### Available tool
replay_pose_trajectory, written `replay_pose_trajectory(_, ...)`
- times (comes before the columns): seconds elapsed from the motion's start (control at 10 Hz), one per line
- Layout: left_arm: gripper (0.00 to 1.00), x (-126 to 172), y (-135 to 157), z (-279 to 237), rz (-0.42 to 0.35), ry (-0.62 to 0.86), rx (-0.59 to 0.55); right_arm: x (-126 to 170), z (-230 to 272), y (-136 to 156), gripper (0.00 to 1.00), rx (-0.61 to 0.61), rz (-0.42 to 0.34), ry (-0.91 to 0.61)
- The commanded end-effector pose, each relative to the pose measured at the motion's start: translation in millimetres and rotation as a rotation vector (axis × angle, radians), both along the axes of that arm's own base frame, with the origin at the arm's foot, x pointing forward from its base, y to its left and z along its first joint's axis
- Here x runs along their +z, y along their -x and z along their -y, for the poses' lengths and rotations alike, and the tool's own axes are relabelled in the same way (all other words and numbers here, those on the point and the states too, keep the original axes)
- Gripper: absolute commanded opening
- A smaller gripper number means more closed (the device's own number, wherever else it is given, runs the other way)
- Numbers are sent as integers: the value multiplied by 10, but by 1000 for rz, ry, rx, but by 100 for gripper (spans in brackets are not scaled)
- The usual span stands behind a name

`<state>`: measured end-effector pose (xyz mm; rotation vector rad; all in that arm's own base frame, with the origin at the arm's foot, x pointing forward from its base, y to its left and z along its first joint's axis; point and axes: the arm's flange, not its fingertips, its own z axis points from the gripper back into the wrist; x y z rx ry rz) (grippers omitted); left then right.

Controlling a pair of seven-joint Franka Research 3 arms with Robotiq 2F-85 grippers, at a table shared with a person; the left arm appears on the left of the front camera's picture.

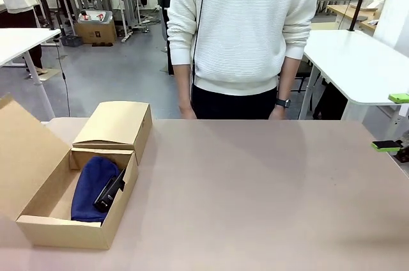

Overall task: Place items inside the box.
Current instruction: Close the lid of the Mailer Box closest to the robot.

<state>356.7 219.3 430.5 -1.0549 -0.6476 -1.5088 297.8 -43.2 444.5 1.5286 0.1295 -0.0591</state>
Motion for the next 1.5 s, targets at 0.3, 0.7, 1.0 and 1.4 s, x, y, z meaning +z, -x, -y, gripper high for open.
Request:
replay_pose_trajectory(0.3, 100, 20, 108, 871, -2, 75, -103, 23, 2, -14, 100, -2, 20, -18)
replay_pose_trajectory(0.7, 100, -51, 222, 1401, 63, 277, 1, 23, 2, -14, 100, -2, 20, -18)
replay_pose_trajectory(1.0, 100, -257, 178, 1790, 238, 381, 77, 23, 2, -14, 100, -2, 20, -18)
replay_pose_trajectory(1.4, 100, -775, 247, 2134, 342, 370, 121, 23, 2, -14, 100, -2, 20, -18)
